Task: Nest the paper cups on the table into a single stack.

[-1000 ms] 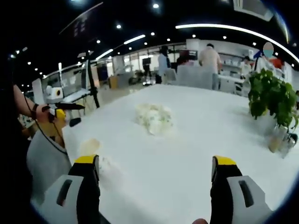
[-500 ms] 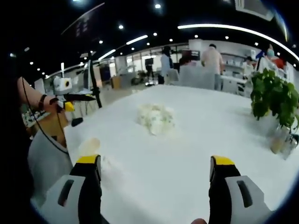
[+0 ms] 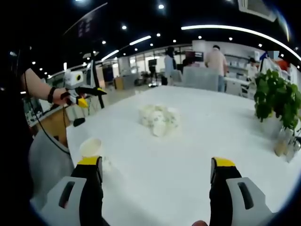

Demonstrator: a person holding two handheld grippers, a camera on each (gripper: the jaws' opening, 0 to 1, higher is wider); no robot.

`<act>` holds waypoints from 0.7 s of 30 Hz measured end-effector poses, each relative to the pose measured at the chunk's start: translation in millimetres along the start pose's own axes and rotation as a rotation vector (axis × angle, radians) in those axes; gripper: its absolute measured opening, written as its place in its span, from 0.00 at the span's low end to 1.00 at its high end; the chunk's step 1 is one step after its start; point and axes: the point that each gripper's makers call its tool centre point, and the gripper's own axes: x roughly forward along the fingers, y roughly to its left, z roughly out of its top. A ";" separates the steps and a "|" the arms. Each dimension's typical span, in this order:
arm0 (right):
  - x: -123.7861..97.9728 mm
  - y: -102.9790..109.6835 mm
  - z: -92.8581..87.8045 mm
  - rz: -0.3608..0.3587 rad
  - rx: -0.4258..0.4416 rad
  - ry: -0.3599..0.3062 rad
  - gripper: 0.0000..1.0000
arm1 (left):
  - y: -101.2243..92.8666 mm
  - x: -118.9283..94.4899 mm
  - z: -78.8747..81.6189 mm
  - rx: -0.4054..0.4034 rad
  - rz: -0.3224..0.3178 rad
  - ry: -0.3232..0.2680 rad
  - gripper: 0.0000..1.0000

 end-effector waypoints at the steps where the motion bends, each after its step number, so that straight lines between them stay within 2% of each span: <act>1: -0.5 0.1 -0.5 -0.001 -0.002 0.001 0.93 | -0.1 2.5 1.0 0.007 -0.005 0.003 0.80; 17: -13.3 -5.8 -12.6 -0.025 0.026 0.005 0.93 | 5.7 35.9 9.6 0.063 -0.059 0.042 0.79; 21: -14.3 -6.3 -13.8 -0.025 0.028 -0.001 0.92 | 7.4 46.3 7.6 0.082 -0.067 0.069 0.79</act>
